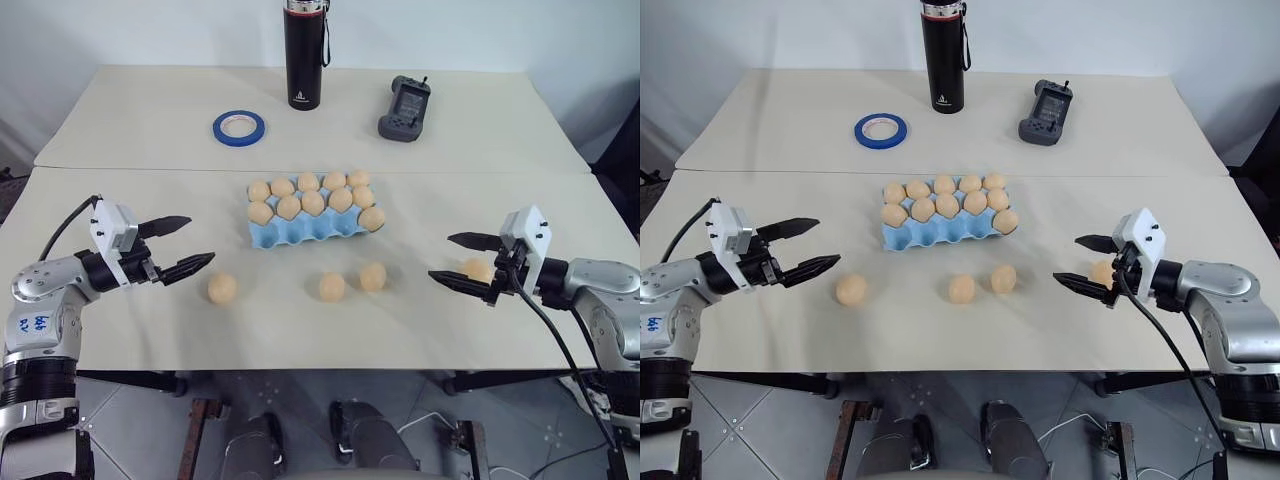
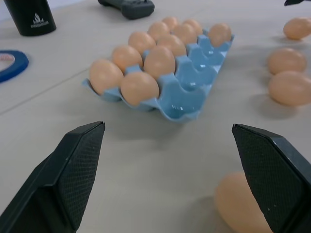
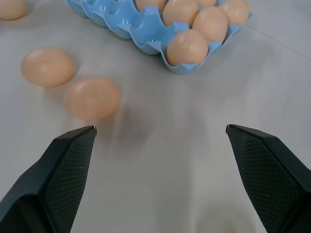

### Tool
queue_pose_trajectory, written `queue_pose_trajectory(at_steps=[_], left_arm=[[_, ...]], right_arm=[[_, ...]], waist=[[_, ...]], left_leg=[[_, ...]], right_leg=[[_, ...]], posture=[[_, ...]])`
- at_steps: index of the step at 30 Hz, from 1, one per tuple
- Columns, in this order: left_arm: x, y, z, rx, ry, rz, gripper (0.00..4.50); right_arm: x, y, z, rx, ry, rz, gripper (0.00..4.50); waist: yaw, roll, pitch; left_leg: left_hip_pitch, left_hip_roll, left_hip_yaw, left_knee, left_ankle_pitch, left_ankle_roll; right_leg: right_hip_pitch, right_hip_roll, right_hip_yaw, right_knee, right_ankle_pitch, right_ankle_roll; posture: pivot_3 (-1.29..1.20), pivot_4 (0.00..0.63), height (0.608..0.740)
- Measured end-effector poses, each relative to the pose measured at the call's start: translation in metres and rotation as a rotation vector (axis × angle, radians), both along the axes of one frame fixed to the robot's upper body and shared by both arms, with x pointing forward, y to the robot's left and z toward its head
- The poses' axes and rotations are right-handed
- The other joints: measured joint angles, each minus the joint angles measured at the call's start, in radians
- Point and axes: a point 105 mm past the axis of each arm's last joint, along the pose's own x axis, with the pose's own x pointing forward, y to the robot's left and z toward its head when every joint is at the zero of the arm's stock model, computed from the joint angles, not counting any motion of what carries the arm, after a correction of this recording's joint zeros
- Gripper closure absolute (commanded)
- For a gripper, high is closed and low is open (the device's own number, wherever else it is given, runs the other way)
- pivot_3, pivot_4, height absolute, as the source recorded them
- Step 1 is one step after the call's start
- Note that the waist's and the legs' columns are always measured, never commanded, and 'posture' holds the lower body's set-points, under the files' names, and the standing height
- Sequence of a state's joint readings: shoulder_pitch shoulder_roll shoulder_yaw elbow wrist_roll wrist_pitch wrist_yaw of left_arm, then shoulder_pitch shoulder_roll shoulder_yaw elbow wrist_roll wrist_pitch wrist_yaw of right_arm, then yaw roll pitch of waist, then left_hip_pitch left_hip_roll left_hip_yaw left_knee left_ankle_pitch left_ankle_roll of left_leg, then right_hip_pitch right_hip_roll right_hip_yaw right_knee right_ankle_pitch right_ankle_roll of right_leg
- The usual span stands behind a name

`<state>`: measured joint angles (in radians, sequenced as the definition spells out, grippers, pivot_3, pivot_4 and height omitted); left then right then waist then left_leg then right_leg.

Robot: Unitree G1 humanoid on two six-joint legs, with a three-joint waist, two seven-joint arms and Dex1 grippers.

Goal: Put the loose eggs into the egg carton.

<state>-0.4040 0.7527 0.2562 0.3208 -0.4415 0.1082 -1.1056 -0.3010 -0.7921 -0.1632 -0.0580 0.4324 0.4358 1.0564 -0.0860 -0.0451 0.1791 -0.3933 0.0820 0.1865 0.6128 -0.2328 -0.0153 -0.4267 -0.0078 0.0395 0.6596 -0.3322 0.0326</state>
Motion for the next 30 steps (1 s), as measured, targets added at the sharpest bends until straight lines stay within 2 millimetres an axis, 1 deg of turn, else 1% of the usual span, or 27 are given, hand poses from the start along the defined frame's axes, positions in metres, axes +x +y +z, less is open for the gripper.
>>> queue_pose_trajectory(at_steps=[8, 12, 16, 19, 20, 23, 27, 30], left_arm=[[0.002, 0.0, -0.002, -0.017, 0.015, 0.007, 0.03], [0.004, -0.001, -0.001, -0.031, 0.019, 0.021, 0.03], [0.003, -0.004, 0.001, -0.025, 0.011, 0.009, 0.03], [-0.002, -0.01, 0.003, -0.009, 0.004, -0.029, 0.03], [-0.006, -0.013, 0.002, -0.009, 0.001, -0.055, 0.03], [-0.014, -0.023, 0.001, -0.04, -0.004, -0.128, 0.03], [-0.023, -0.03, -0.002, -0.03, 0.011, -0.208, 0.03], [-0.027, -0.036, -0.005, -0.024, 0.003, -0.253, 0.03]], right_arm=[[0.001, 0.002, 0.002, 0.01, -0.016, -0.019, 0.0], [0.007, 0.0, 0.003, 0.028, -0.041, -0.072, 0.0], [0.015, -0.009, 0.016, 0.066, -0.103, -0.186, 0.0], [0.011, -0.019, 0.026, 0.079, -0.135, -0.271, 0.0], [0.006, -0.024, 0.025, 0.079, -0.137, -0.3, 0.0], [-0.005, -0.036, 0.012, 0.079, -0.093, -0.391, 0.0], [-0.013, -0.039, 0.0, 0.11, -0.075, -0.484, 0.0], [-0.013, -0.041, -0.011, 0.139, -0.064, -0.558, 0.0]], waist=[[0.001, 0.0, 0.0], [0.0, 0.0, 0.0], [0.002, 0.0, 0.0], [0.003, 0.0, 0.0], [0.003, 0.0, 0.0], [0.005, 0.0, 0.0], [-0.001, 0.0, 0.0], [-0.002, 0.0, 0.0]], left_leg=[[0.0, 0.0, 0.0, 0.001, 0.0, 0.0], [0.0, 0.0, 0.0, 0.002, 0.0, 0.0], [0.0, 0.0, 0.0, 0.002, 0.001, 0.0], [0.0, 0.0, -0.001, 0.001, 0.0, -0.001], [-0.001, 0.0, -0.001, 0.001, 0.0, -0.001], [-0.001, 0.0, -0.002, 0.001, 0.0, -0.001], [0.001, 0.0, -0.002, 0.002, 0.001, -0.001], [0.002, 0.0, -0.002, 0.001, 0.001, -0.001]], right_leg=[[0.0, 0.0, 0.0, 0.001, 0.0, 0.0], [0.0, 0.0, 0.0, 0.002, 0.0, 0.0], [0.0, 0.0, 0.0, 0.002, 0.0, 0.0], [0.0, 0.0, 0.0, 0.001, 0.0, 0.0], [0.0, 0.0, -0.001, 0.001, 0.0, 0.0], [0.0, 0.0, -0.001, 0.001, -0.001, 0.001], [0.002, 0.0, -0.001, 0.002, 0.0, 0.0], [0.003, 0.0, -0.001, 0.003, 0.001, 0.0]], posture=[[0.0, 0.15, 0.74], [0.0, 0.15, 0.74], [0.0, 0.15, 0.74], [0.0, 0.15, 0.74], [0.0, 0.15, 0.74], [0.0, 0.15, 0.74], [0.0, 0.15, 0.74], [0.0, 0.15, 0.74]])
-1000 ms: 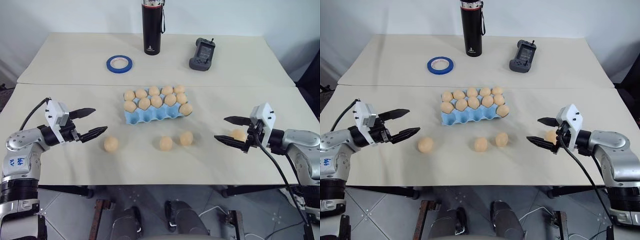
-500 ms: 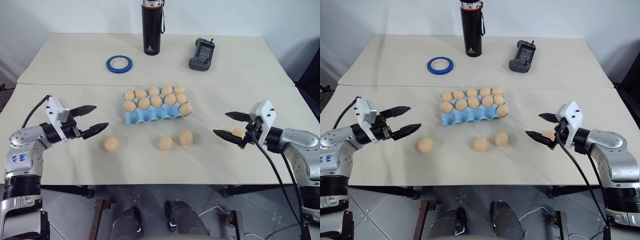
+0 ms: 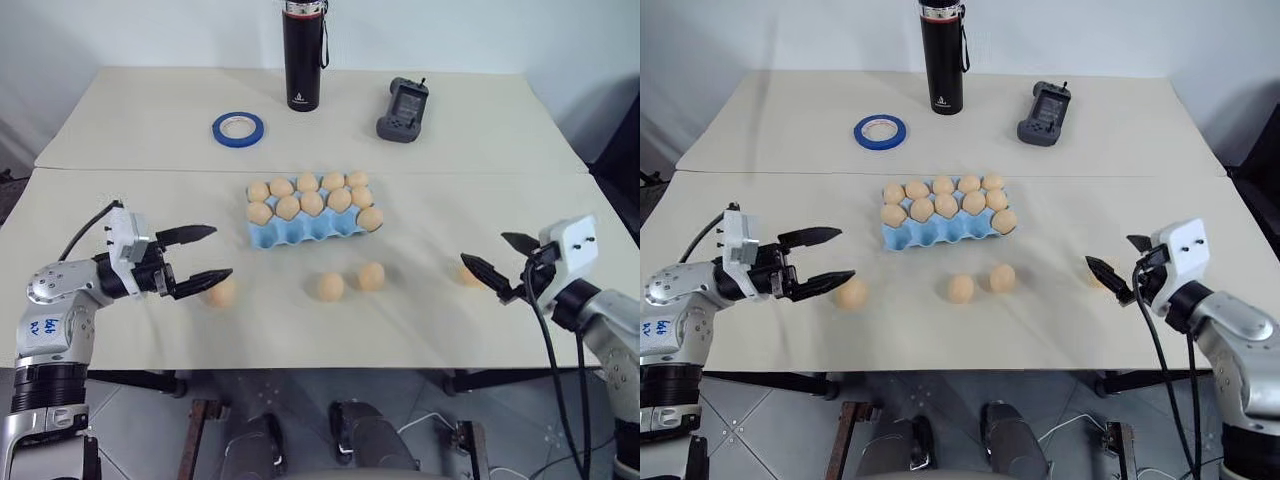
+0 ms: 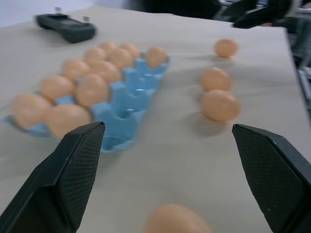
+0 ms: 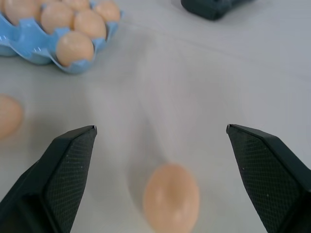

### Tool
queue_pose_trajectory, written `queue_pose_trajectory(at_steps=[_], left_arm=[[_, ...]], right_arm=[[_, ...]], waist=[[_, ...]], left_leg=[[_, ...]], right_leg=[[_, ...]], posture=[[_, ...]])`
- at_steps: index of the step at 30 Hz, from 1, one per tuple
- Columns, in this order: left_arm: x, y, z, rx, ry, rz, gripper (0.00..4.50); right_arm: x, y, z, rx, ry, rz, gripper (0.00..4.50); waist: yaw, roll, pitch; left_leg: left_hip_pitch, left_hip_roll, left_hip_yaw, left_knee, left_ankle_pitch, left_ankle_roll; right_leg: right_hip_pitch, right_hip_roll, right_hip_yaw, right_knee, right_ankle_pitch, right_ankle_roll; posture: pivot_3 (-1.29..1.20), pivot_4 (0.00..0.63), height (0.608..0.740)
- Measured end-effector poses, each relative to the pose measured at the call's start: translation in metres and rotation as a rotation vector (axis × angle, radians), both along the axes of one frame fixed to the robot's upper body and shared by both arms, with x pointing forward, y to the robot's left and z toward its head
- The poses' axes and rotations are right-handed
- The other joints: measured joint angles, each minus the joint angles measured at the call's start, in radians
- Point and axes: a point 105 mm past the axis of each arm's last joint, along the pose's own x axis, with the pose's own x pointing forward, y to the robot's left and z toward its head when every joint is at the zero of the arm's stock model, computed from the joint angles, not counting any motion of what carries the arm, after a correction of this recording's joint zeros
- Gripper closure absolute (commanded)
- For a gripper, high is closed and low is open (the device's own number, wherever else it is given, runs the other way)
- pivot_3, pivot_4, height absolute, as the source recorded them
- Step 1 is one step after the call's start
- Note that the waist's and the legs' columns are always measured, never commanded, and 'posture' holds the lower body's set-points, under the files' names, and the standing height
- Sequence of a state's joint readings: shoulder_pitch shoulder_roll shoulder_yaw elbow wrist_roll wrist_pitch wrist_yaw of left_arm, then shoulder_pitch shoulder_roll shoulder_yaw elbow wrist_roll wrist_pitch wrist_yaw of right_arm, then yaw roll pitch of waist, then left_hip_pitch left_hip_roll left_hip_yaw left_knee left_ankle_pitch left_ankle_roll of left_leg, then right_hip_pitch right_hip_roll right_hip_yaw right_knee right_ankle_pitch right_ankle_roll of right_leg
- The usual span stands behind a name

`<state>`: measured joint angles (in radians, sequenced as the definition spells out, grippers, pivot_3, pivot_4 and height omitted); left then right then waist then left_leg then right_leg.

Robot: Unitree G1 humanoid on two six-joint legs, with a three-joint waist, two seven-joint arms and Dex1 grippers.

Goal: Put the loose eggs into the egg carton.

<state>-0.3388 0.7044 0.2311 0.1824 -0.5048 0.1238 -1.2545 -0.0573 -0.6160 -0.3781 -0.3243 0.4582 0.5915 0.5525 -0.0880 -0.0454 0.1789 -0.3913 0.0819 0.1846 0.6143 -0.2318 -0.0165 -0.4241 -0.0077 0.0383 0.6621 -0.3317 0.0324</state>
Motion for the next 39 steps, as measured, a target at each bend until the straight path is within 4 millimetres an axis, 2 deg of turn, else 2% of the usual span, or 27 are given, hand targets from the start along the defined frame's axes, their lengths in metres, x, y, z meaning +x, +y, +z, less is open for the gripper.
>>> queue_pose_trajectory(at_steps=[9, 17, 24, 25, 26, 29, 32, 34, 36, 39], left_arm=[[-0.003, -0.001, -0.021, 0.022, 0.067, -0.043, 0.03], [-0.003, 0.003, -0.02, 0.048, 0.054, -0.027, 0.03], [0.001, 0.01, -0.015, 0.038, 0.031, 0.025, 0.0], [0.001, 0.011, -0.014, 0.037, 0.028, 0.032, 0.0], [0.001, 0.011, -0.014, 0.037, 0.027, 0.036, 0.0], [0.001, 0.013, -0.014, 0.034, 0.027, 0.049, 0.0], [0.001, 0.014, -0.014, 0.032, 0.027, 0.059, 0.0], [0.002, 0.016, -0.013, 0.029, 0.022, 0.076, 0.0], [0.002, 0.017, -0.011, 0.027, 0.011, 0.087, 0.0], [0.003, 0.017, -0.008, 0.024, -0.003, 0.099, 0.0]], right_arm=[[0.019, -0.006, -0.033, 0.011, 0.06, -0.126, 0.0], [0.021, -0.007, -0.054, -0.022, 0.126, -0.134, 0.0], [0.022, -0.001, -0.053, -0.022, 0.108, -0.117, 2.32], [0.022, 0.0, -0.052, -0.023, 0.102, -0.114, 2.64], [0.022, 0.001, -0.05, -0.024, 0.096, -0.111, 2.79], [0.025, 0.006, -0.039, -0.023, 0.064, -0.093, 2.85], [0.035, 0.018, -0.014, -0.01, 0.004, -0.061, 2.85], [0.047, 0.036, 0.01, 0.001, -0.047, -0.007, 2.85], [0.059, 0.064, 0.033, 0.015, -0.098, 0.068, 2.85], [0.07, 0.101, 0.047, 0.017, -0.119, 0.169, 2.85]], waist=[[0.002, -0.001, 0.0], [0.002, -0.001, 0.0], [0.002, -0.001, 0.0], [0.002, -0.001, 0.0], [0.002, -0.001, 0.0], [0.0, -0.001, 0.0], [-0.003, -0.001, 0.0], [-0.009, -0.001, 0.0], [-0.015, -0.001, 0.0], [-0.018, -0.001, 0.0]], left_leg=[[0.0, -0.001, 0.0, 0.0, 0.002, 0.002], [0.0, 0.0, -0.001, -0.001, 0.002, 0.002], [0.0, 0.0, -0.001, -0.001, 0.002, 0.002], [0.0, 0.0, -0.001, -0.001, 0.002, 0.002], [0.0, 0.0, -0.001, -0.001, 0.002, 0.002], [0.0, 0.0, -0.001, -0.001, 0.002, 0.002], [0.0, 0.0, -0.001, -0.001, 0.002, 0.002], [0.0, 0.0, -0.001, -0.001, 0.002, 0.002], [0.0, 0.0, -0.001, -0.001, 0.002, 0.003], [-0.001, 0.0, -0.003, -0.002, 0.003, 0.002]], right_leg=[[0.0, 0.0, 0.0, 0.0, 0.001, 0.0], [0.0, 0.0, -0.001, -0.001, 0.001, 0.0], [0.0, 0.0, -0.001, 0.0, 0.001, 0.0], [0.0, 0.0, -0.001, 0.0, 0.001, 0.0], [0.0, 0.0, -0.001, 0.0, 0.001, 0.0], [0.0, 0.0, -0.001, 0.0, 0.001, 0.0], [0.0, 0.0, 0.0, 0.0, 0.001, -0.001], [-0.001, 0.0, -0.001, 0.0, 0.002, -0.001], [-0.001, 0.0, -0.001, 0.001, 0.002, -0.002], [-0.001, 0.0, -0.003, 0.0, 0.002, -0.003]], posture=[[0.0, 0.15, 0.74], [0.0, 0.15, 0.74], [0.0, 0.15, 0.74], [0.0, 0.15, 0.74], [0.0, 0.15, 0.74], [0.0, 0.15, 0.74], [0.0, 0.15, 0.74], [0.0, 0.15, 0.74], [0.0, 0.15, 0.74], [0.0, 0.15, 0.74]])
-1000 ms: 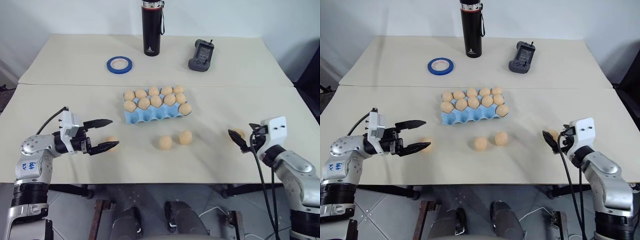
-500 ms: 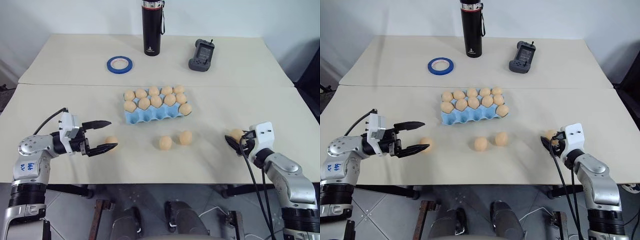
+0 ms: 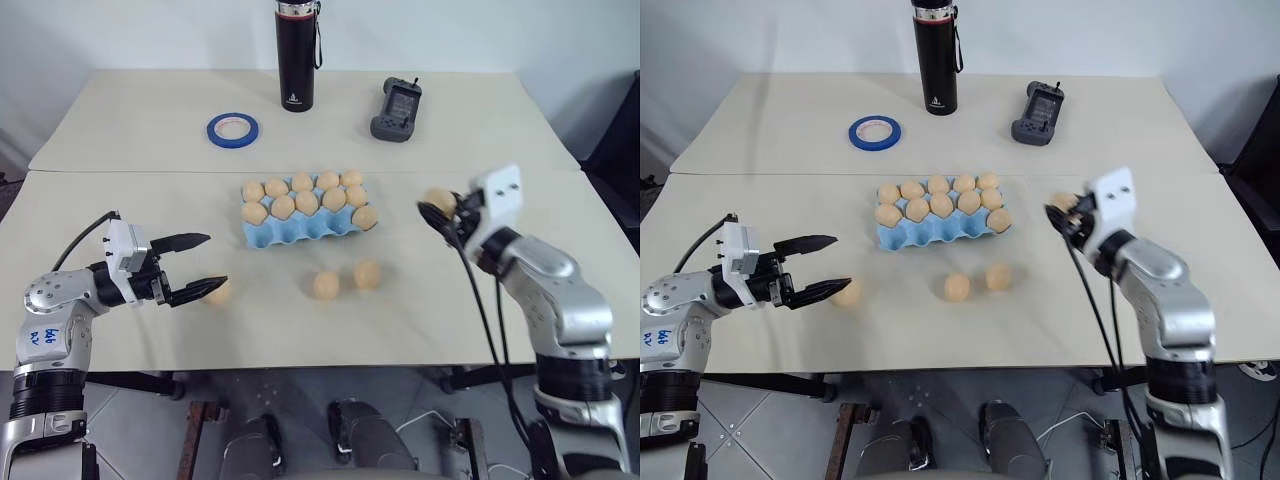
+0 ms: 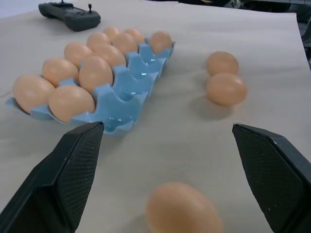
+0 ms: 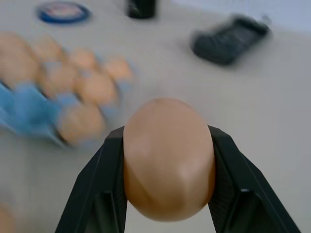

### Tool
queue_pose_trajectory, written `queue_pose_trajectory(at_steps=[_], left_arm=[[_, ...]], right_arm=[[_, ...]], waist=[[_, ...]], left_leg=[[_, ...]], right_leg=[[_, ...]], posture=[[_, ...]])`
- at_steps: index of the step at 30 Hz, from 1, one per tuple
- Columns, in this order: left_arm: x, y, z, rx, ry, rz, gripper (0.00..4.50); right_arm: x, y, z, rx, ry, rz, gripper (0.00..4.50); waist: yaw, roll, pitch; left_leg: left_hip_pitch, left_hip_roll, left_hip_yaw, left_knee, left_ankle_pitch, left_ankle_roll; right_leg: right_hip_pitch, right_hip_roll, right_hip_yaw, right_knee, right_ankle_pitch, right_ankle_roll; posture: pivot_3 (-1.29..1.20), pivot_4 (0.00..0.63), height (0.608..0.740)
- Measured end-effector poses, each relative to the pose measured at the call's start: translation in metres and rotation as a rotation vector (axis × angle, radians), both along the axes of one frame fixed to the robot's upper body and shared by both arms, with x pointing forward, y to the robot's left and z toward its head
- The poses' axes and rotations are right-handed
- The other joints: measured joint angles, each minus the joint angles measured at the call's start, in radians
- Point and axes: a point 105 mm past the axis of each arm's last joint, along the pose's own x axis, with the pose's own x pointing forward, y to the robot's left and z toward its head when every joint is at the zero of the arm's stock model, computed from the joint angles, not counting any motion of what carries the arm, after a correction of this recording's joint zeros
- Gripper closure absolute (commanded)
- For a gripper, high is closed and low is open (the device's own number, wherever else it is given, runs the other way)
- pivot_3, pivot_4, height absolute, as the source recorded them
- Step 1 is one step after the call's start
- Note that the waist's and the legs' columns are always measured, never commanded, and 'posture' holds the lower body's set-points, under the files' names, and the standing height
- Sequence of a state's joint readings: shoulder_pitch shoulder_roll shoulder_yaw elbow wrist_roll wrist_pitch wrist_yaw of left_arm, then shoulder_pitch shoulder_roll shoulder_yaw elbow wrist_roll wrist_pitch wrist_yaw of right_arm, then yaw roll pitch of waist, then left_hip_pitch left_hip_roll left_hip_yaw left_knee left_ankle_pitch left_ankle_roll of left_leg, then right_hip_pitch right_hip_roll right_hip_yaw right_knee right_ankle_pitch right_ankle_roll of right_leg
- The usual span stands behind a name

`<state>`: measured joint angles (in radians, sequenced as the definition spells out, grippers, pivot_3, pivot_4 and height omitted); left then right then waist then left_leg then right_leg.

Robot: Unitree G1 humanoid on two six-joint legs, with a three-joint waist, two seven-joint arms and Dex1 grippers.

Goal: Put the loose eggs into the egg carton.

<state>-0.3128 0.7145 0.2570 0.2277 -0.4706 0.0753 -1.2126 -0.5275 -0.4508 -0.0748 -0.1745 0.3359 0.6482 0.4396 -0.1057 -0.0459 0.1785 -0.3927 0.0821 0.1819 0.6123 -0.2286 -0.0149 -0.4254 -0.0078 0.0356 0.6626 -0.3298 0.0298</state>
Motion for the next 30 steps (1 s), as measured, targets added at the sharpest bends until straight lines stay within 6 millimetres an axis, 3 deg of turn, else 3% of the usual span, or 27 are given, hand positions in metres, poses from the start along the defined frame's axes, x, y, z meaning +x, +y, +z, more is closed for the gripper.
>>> queue_pose_trajectory(at_steps=[8, 12, 18, 19, 25, 30], left_arm=[[0.001, -0.002, 0.004, -0.008, -0.022, 0.013, 0.0], [0.002, -0.002, 0.004, -0.011, -0.027, 0.024, 0.0], [0.001, -0.001, 0.004, -0.016, -0.03, 0.034, 0.0], [0.002, -0.001, 0.004, -0.018, -0.032, 0.036, 0.0], [0.002, -0.002, 0.005, -0.019, -0.042, 0.038, 0.0], [0.001, -0.002, 0.006, -0.018, -0.05, 0.035, 0.0]], right_arm=[[0.033, 0.053, -0.024, -0.04, 0.092, 0.087, 2.85], [0.037, 0.073, -0.03, -0.056, 0.087, 0.146, 2.85], [0.036, 0.087, -0.034, -0.045, 0.083, 0.192, 2.85], [0.036, 0.091, -0.034, -0.047, 0.08, 0.202, 2.14], [0.033, 0.102, -0.035, -0.082, 0.079, 0.24, 0.15], [0.03, 0.1, -0.034, -0.082, 0.061, 0.242, 0.06]], waist=[[-0.004, 0.0, 0.0], [-0.006, 0.0, 0.0], [-0.006, 0.0, 0.0], [-0.006, 0.0, 0.0], [-0.006, 0.0, 0.0], [-0.006, 0.0, 0.0]], left_leg=[[-0.011, 0.0, 0.0, 0.003, 0.0, 0.0], [-0.011, 0.0, -0.001, 0.003, 0.0, 0.0], [-0.011, 0.0, -0.001, 0.004, 0.001, -0.001], [-0.011, 0.0, -0.001, 0.004, 0.001, -0.001], [-0.011, 0.0, -0.002, 0.004, 0.001, -0.001], [-0.011, 0.0, -0.002, 0.003, 0.001, -0.001]], right_leg=[[-0.008, 0.0, -0.001, -0.001, 0.0, 0.001], [-0.008, 0.0, -0.002, 0.0, 0.0, 0.001], [-0.008, 0.0, -0.002, 0.001, 0.0, 0.001], [-0.008, 0.0, -0.002, 0.001, 0.0, 0.001], [-0.008, 0.0, -0.003, 0.001, 0.0, 0.001], [-0.008, 0.0, -0.003, 0.001, 0.0, 0.001]], posture=[[0.0, 0.15, 0.74], [0.0, 0.15, 0.74], [0.0, 0.15, 0.74], [0.0, 0.15, 0.74], [0.0, 0.15, 0.74], [0.0, 0.15, 0.74]])
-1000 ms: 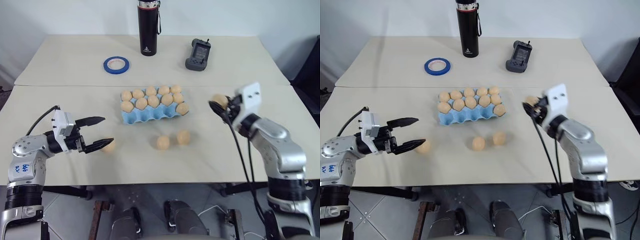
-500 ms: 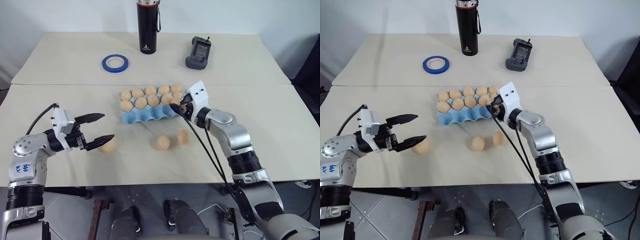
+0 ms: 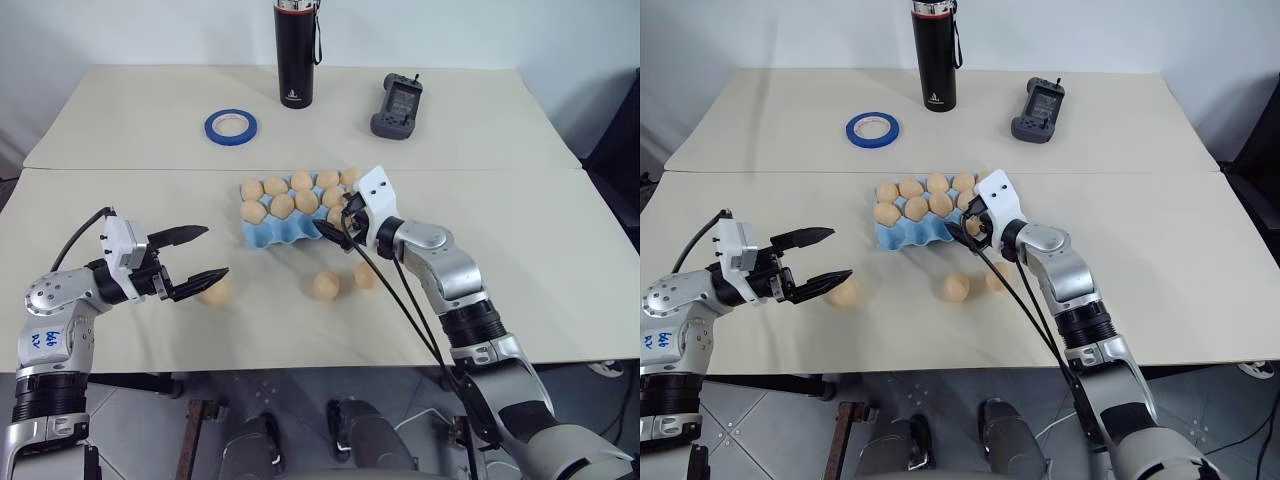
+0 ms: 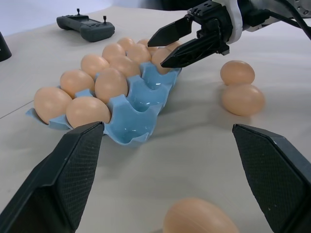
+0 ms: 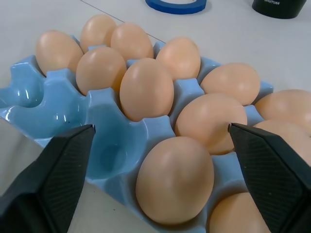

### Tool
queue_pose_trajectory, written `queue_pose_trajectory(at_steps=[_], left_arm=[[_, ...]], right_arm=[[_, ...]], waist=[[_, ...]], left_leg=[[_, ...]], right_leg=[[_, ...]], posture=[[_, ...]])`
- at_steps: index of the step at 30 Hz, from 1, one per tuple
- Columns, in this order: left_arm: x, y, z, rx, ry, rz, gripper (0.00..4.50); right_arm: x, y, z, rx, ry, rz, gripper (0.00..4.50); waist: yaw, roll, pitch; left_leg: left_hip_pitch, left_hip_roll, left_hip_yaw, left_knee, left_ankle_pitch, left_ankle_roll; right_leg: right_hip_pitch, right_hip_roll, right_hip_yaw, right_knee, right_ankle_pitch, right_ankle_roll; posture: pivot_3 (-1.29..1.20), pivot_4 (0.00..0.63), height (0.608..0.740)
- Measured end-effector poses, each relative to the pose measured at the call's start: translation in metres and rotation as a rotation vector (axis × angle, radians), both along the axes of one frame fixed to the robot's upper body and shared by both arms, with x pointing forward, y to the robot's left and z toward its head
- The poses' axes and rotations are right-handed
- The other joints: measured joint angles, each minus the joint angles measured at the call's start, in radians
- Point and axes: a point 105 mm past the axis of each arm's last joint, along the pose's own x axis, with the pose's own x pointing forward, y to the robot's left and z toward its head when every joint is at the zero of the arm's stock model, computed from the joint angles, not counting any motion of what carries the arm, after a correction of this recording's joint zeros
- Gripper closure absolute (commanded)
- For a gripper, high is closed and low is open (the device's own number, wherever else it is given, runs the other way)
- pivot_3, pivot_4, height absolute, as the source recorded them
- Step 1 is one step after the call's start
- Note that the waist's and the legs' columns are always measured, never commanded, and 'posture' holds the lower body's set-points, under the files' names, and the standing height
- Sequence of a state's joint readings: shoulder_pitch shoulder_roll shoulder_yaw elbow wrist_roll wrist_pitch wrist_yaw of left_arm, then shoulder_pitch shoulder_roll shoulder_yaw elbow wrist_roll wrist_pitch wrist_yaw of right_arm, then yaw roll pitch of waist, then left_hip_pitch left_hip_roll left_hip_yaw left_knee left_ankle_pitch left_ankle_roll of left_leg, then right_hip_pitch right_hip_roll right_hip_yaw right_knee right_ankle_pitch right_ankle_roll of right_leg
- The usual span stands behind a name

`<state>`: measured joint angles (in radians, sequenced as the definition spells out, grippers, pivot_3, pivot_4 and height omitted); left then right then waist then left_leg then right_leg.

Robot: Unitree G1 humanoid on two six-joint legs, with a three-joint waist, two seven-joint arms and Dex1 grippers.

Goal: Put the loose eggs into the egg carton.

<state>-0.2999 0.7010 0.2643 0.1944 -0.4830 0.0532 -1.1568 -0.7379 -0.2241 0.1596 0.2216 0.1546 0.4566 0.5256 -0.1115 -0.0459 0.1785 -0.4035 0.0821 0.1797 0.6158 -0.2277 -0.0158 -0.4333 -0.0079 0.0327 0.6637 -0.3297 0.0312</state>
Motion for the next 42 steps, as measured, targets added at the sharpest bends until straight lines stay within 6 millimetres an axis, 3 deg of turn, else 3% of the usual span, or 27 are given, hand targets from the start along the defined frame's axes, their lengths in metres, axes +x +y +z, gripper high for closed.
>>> queue_pose_trajectory(at_steps=[4, 7, 11, 16, 19, 25, 30, 36, 42], left_arm=[[0.0, 0.0, 0.0, 0.0, 0.001, 0.0, 0.0], [-0.001, 0.001, -0.001, 0.0, 0.002, -0.001, 0.0], [-0.002, 0.004, -0.002, -0.002, 0.009, 0.008, 0.0], [-0.002, 0.004, -0.003, -0.002, 0.012, 0.001, 0.0], [-0.002, 0.005, -0.003, -0.001, 0.011, -0.001, 0.0], [-0.002, 0.005, -0.003, -0.001, 0.01, -0.001, 0.0], [-0.001, 0.005, -0.003, -0.002, 0.007, 0.005, 0.0], [-0.002, 0.006, -0.004, -0.002, 0.009, 0.017, 0.0], [-0.004, 0.007, -0.008, -0.002, 0.02, 0.031, 0.0]], right_arm=[[-0.009, -0.012, 0.009, -0.008, -0.035, 0.006, 0.06], [-0.031, -0.039, 0.016, -0.001, -0.052, 0.029, 0.06], [-0.071, -0.084, 0.003, -0.053, 0.003, 0.073, 0.06], [-0.104, -0.111, -0.018, -0.113, 0.095, 0.123, 0.06], [-0.111, -0.12, -0.022, -0.117, 0.117, 0.129, 0.06], [-0.11, -0.114, -0.019, -0.099, 0.095, 0.145, 0.06], [-0.102, -0.085, -0.02, -0.045, 0.077, 0.18, 0.06], [-0.082, -0.067, -0.037, -0.036, 0.121, 0.139, 0.06], [-0.074, -0.062, -0.058, -0.112, 0.145, 0.115, 0.06]], waist=[[0.001, 0.0, 0.0], [0.007, 0.0, 0.0], [0.028, 0.0, 0.0], [0.027, 0.0, 0.0], [0.025, 0.0, 0.0], [0.027, 0.0, 0.0], [0.026, -0.001, 0.0], [0.027, -0.001, 0.0], [0.028, -0.001, 0.0]], left_leg=[[0.0, 0.0, 0.0, 0.0, 0.0, 0.0], [-0.001, 0.0, -0.002, 0.0, 0.0, 0.0], [-0.001, 0.0, -0.003, 0.0, -0.001, 0.001], [0.003, 0.0, -0.003, 0.0, -0.002, 0.004], [0.003, 0.0, -0.003, 0.0, -0.001, 0.006], [0.003, 0.0, -0.004, 0.0, 0.0, 0.006], [0.003, 0.0, -0.004, 0.0, 0.001, 0.007], [0.001, -0.001, -0.004, 0.0, 0.001, 0.006], [0.001, 0.0, -0.004, 0.0, 0.002, 0.004]], right_leg=[[0.0, 0.0, 0.0, 0.0, 0.0, 0.0], [0.001, 0.0, -0.001, -0.002, 0.0, 0.0], [0.002, 0.0, -0.002, -0.004, -0.001, 0.001], [0.005, 0.0, -0.002, -0.002, 0.0, 0.0], [0.005, 0.0, -0.002, -0.002, 0.002, -0.001], [0.005, 0.0, -0.002, -0.002, 0.003, -0.002], [0.004, 0.0, -0.002, -0.002, 0.003, -0.002], [0.004, -0.001, -0.002, -0.002, 0.003, -0.002], [0.004, -0.001, -0.003, -0.003, 0.003, -0.002]], posture=[[0.0, 0.15, 0.74], [0.0, 0.15, 0.74], [0.0, 0.15, 0.74], [0.0, 0.15, 0.74], [0.0, 0.15, 0.74], [0.0, 0.15, 0.74], [0.0, 0.15, 0.74], [0.0, 0.15, 0.74], [0.0, 0.15, 0.74]])
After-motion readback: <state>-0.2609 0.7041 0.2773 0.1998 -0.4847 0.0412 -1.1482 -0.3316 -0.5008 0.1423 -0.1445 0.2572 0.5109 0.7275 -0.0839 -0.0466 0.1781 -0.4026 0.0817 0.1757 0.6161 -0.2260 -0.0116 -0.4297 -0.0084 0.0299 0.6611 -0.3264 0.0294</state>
